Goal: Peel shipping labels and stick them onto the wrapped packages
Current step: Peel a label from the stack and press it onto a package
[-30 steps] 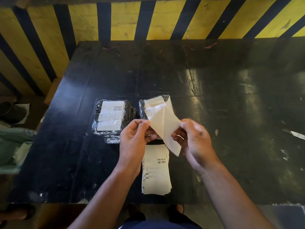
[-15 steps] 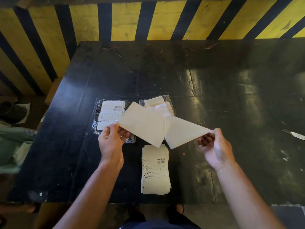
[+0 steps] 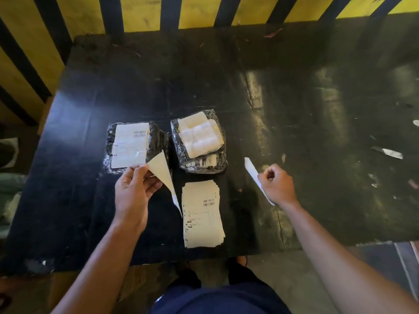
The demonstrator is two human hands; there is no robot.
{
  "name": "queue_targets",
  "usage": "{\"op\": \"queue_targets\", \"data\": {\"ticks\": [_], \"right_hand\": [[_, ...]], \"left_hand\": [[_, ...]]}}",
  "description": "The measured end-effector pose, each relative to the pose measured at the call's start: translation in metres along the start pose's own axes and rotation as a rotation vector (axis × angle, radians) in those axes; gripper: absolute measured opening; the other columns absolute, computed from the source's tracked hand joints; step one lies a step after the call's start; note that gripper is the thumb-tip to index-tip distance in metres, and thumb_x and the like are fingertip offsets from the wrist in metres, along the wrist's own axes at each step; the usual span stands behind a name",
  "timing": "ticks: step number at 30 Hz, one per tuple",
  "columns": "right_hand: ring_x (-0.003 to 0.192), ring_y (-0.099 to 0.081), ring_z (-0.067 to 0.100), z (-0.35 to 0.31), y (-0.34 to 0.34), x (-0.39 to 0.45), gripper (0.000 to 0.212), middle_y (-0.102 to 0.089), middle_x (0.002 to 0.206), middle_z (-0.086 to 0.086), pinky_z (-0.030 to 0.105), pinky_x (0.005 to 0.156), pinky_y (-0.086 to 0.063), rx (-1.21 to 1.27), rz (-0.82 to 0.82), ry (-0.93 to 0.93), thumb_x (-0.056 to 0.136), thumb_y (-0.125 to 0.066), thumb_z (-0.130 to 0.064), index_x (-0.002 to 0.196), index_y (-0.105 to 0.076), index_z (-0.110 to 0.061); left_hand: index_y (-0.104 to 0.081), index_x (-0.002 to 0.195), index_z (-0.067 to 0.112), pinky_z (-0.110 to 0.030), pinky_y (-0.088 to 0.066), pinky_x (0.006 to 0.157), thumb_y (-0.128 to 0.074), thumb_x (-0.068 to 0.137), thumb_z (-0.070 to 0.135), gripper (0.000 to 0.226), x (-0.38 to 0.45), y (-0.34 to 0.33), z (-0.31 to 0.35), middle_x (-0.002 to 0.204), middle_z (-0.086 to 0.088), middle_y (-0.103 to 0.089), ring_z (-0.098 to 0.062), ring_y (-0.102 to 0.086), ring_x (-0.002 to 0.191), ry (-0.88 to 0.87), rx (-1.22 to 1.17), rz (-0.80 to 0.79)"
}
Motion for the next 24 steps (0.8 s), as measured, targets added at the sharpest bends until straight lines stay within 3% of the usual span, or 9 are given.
{"op": "queue_targets", "data": {"ticks": [4,7,9,11,14,18,21,24], "right_hand": [[0.073,-0.062,0.015,0.026,-0.041,-0.001,0.016,-0.065,0.077,-0.007,0.023,0.056,-0.042,-0.091,-0.147,-0.017,0.092,-0.07,-0.026,0.081,-0.061,-0.019],[0.089,-0.072,0.024,0.046,-0.06,-0.004,0.006,-0.072,0.086,-0.005,0.03,0.069,-0.054,-0.17,-0.25,-0.024,0.091,-0.07,-0.027,0.092,-0.069,-0.021],[0.098,-0.073,0.029,0.055,-0.063,-0.007,0.022,-0.076,0.099,0.003,0.031,0.078,-0.054,-0.24,-0.285,-0.001,0.092,-0.068,-0.025,0.112,-0.073,-0.017],[0.1,-0.073,0.03,0.06,-0.06,-0.011,0.033,-0.077,0.104,0.008,0.029,0.076,-0.051,-0.286,-0.285,0.007,0.094,-0.066,-0.025,0.123,-0.07,-0.011],[0.098,-0.072,0.029,0.05,-0.045,-0.018,0.032,-0.074,0.102,0.006,0.032,0.079,-0.054,-0.316,-0.156,0.056,0.095,-0.065,-0.027,0.122,-0.07,-0.011],[0.084,-0.063,0.011,-0.014,-0.022,-0.061,0.012,-0.065,0.085,-0.011,0.034,0.081,-0.052,-0.013,0.121,0.454,0.095,-0.064,-0.031,0.098,-0.07,-0.021],[0.083,-0.056,0.009,-0.067,-0.015,-0.104,0.021,-0.062,0.083,-0.011,0.03,0.083,-0.04,0.009,0.149,0.688,0.089,-0.067,-0.043,0.09,-0.065,-0.022],[0.085,-0.054,0.013,-0.086,-0.025,-0.12,0.025,-0.063,0.086,-0.008,0.033,0.079,-0.036,-0.111,0.209,0.785,0.085,-0.076,-0.043,0.091,-0.066,-0.02]], "left_hand": [[-0.061,0.092,0.017,-0.032,-0.057,0.08,-0.053,0.11,0.016,0.02,-0.013,-0.015,-0.015,0.083,0.002,-0.079,-0.012,-0.075,0.081,0.045,0.047,-0.057],[-0.064,0.092,0.016,-0.033,-0.057,0.08,-0.054,0.109,0.016,0.02,-0.021,-0.024,-0.025,0.085,0.001,-0.079,-0.013,-0.074,0.082,0.071,0.073,-0.093],[-0.065,0.093,0.015,-0.034,-0.057,0.081,-0.053,0.109,0.015,0.019,-0.025,-0.029,-0.03,0.087,-0.001,-0.079,-0.016,-0.072,0.083,0.09,0.08,-0.112],[-0.065,0.095,0.013,-0.035,-0.057,0.083,-0.054,0.108,0.015,0.018,-0.027,-0.033,-0.034,0.089,-0.003,-0.079,-0.017,-0.071,0.084,0.104,0.079,-0.122],[-0.066,0.097,0.012,-0.037,-0.057,0.084,-0.056,0.108,0.015,0.015,-0.029,-0.039,-0.037,0.097,-0.01,-0.078,-0.021,-0.071,0.087,0.121,0.066,-0.1],[-0.066,0.098,0.01,-0.034,-0.058,0.079,-0.058,0.107,0.015,0.013,-0.03,-0.05,-0.037,0.102,-0.016,-0.078,-0.022,-0.073,0.085,0.128,0.051,-0.047],[-0.066,0.1,0.009,-0.03,-0.058,0.073,-0.058,0.107,0.016,0.013,-0.03,-0.056,-0.038,0.101,-0.017,-0.078,-0.022,-0.074,0.086,0.118,0.039,-0.012],[-0.066,0.1,0.009,-0.03,-0.059,0.072,-0.058,0.107,0.017,0.013,-0.031,-0.061,-0.037,0.099,-0.017,-0.078,-0.024,-0.076,0.087,0.119,0.012,0.016]]}}
Point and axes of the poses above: each hand's wrist, its own x-axis towards the middle knuckle, its own y-axis out of the back of the hand, z = x × y, the point moved 1 cm from there along x, towards the middle knuckle
